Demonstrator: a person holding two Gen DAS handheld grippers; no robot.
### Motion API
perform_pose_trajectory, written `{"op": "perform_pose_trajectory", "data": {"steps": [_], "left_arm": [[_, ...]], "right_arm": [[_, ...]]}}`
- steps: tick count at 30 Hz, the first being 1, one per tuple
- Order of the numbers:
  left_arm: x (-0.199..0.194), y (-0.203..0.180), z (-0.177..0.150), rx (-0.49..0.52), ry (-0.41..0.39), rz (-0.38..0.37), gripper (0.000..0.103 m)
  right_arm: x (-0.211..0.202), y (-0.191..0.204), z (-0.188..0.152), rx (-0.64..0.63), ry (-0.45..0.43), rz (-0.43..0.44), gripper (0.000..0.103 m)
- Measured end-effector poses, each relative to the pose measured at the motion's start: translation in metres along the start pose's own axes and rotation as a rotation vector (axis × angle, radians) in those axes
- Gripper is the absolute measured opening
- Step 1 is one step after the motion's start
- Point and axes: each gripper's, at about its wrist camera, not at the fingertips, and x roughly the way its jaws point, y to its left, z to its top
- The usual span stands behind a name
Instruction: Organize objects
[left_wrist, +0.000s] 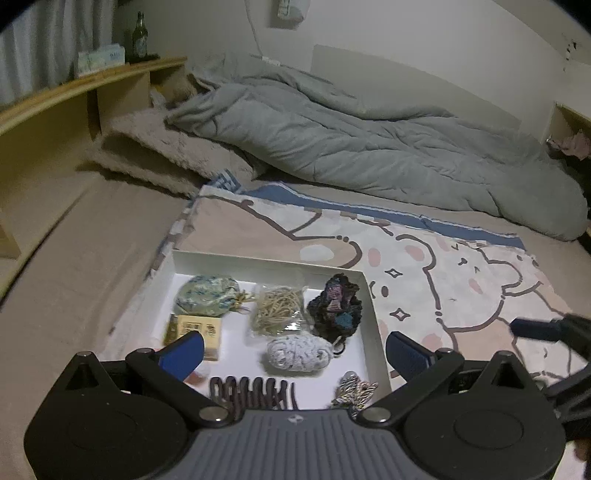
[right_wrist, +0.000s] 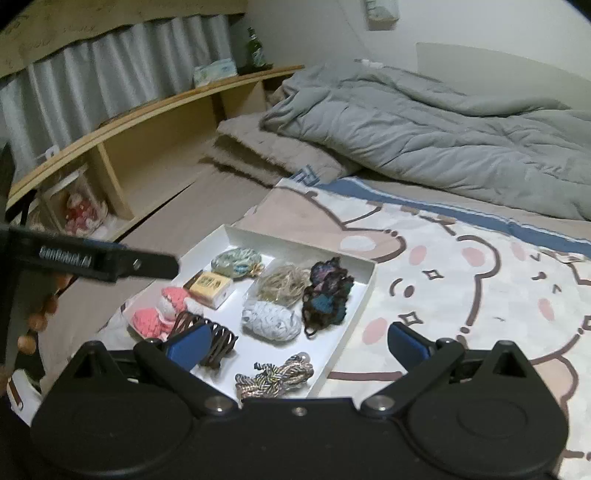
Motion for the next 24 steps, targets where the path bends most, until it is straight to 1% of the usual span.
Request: {"op": "perform_pose_trajectory", "data": {"steps": [4,6,11,18,24], "left_arm": [[-0.018,-0.003,-0.007,0.023,-0.042,0.053,0.103],[-0.026,-0.004,-0.01,0.03,-0.061,0.073,0.103],[-0.043,-0.008,-0.019,0.05,-0.108,0.138,0.103],[-0.06,-0.014,-0.038,0.07,-0.116,0.121,0.103],[-0.069,-0.015,-0.05,0.055,-0.122,0.106,0.103]], "right_arm": [[-0.015,0.0,0.002,0.017,-0.023,-0.02,0.103],[-0.021,0.001,0.002,0.023,-0.025,-0.046,0.103],[-0.035,0.002,-0.004,0.027,-0.036,-0.074,0.103],[-0.05,0.0,-0.011,0.052,-0.051,-0.097,0.103],[-0.059,-0.002,-0.017,0.055,-0.064,-0.119,0.103]]}}
